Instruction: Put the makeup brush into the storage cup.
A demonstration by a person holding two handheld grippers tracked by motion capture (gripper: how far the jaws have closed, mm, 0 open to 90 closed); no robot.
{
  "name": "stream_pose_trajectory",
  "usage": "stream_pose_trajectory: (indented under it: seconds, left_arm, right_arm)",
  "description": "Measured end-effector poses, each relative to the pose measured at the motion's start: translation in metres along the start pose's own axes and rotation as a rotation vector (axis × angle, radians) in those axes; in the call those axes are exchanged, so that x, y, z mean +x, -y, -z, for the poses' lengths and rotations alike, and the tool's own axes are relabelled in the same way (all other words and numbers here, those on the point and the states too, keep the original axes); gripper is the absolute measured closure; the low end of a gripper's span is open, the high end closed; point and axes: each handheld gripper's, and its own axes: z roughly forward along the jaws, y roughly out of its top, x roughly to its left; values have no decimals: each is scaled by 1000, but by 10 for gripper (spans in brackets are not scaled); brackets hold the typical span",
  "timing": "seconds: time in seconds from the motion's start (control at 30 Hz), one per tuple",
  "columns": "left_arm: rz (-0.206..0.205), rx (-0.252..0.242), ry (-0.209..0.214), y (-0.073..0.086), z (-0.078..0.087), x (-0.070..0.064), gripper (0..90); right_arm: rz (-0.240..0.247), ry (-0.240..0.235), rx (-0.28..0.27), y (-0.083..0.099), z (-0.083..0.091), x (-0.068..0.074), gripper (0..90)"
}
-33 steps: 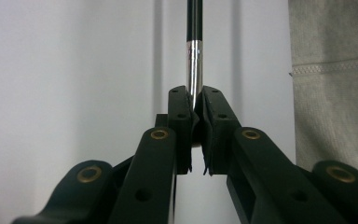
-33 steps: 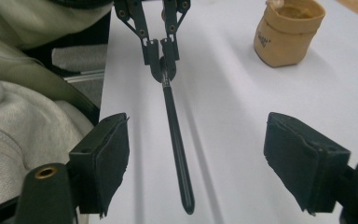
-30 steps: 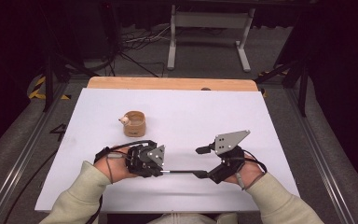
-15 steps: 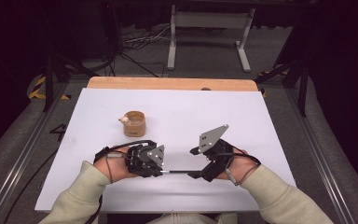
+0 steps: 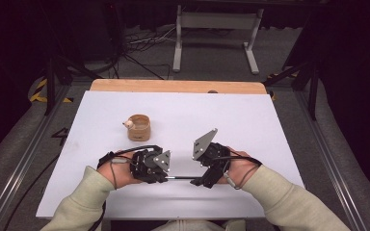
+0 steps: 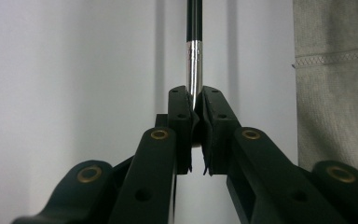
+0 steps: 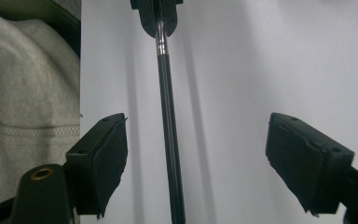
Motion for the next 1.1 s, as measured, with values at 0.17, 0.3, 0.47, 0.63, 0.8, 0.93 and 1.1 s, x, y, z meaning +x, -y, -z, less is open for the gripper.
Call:
stream_pose_trajectory:
  seconds: [0.17,0.3,0.47,0.63,0.8,0.93,1.1]
  left_arm:
    - [4,-1,-1,1,0,0,836]
    - [1,1,4,0,0,0,836]
    - [-9,7,6,-1,-1,0,837]
    - [1,10,5,-1,-2,-1,837]
    - [-8,13,20,-1,-3,-1,837]
    - [0,19,11,-2,-4,-2,837]
    - [-3,19,24,-2,-6,-1,836]
  right_arm:
    - [-1,-3,56,-4,-7,1,215]
    - [-6,-7,92,-6,-12,2,221]
    - [-4,-15,144,-9,-16,3,250]
    - [1,-20,165,-11,-18,3,302]
    - [2,-32,204,-11,-20,5,379]
    - [10,-39,221,-13,-21,6,425]
    - [28,-42,245,-15,-24,8,501]
